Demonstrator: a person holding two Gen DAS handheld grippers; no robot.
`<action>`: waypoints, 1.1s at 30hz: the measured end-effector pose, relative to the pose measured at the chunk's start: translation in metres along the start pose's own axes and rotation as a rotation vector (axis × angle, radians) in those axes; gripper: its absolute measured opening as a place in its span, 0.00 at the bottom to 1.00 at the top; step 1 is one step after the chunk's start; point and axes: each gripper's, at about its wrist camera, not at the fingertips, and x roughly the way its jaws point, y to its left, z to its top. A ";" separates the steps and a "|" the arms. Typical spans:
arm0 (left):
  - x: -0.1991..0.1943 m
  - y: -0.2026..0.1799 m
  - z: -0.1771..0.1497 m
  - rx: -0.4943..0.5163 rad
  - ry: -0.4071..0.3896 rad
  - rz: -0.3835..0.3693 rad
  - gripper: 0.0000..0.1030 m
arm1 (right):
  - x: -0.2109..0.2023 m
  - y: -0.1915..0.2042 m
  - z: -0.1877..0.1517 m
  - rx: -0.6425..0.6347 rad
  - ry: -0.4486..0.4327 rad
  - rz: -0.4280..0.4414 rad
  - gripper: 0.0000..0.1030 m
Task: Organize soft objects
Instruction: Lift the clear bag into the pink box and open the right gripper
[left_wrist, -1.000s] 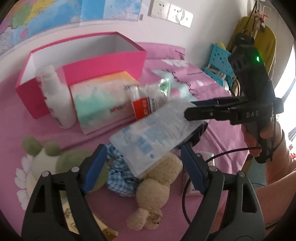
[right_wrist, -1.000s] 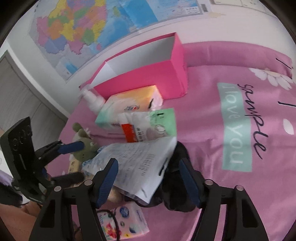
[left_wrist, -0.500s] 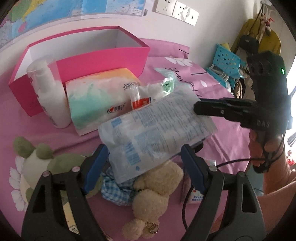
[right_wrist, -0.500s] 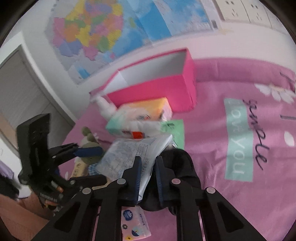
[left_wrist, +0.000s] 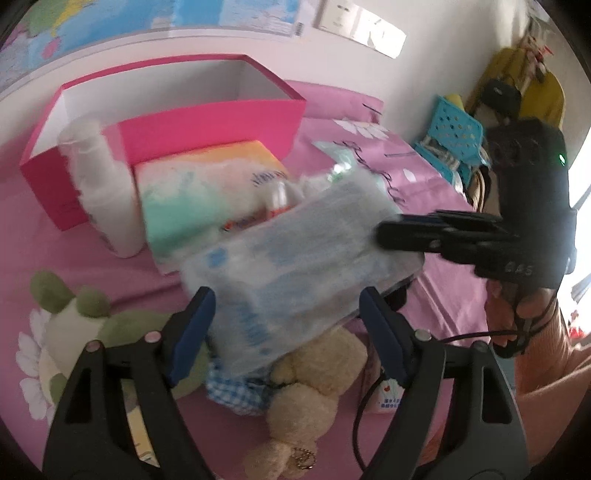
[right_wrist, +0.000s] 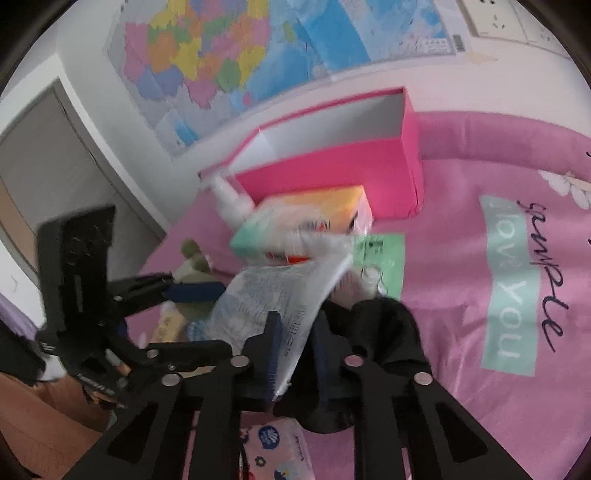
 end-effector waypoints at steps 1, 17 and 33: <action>-0.001 0.003 0.002 -0.011 -0.007 0.010 0.79 | -0.006 -0.001 0.002 0.004 -0.027 0.011 0.12; 0.020 0.000 0.018 -0.027 0.078 -0.159 0.79 | -0.040 -0.013 0.021 0.080 -0.176 0.164 0.06; 0.005 -0.004 0.023 -0.021 0.017 -0.142 0.68 | -0.033 -0.025 0.021 0.104 -0.157 0.129 0.06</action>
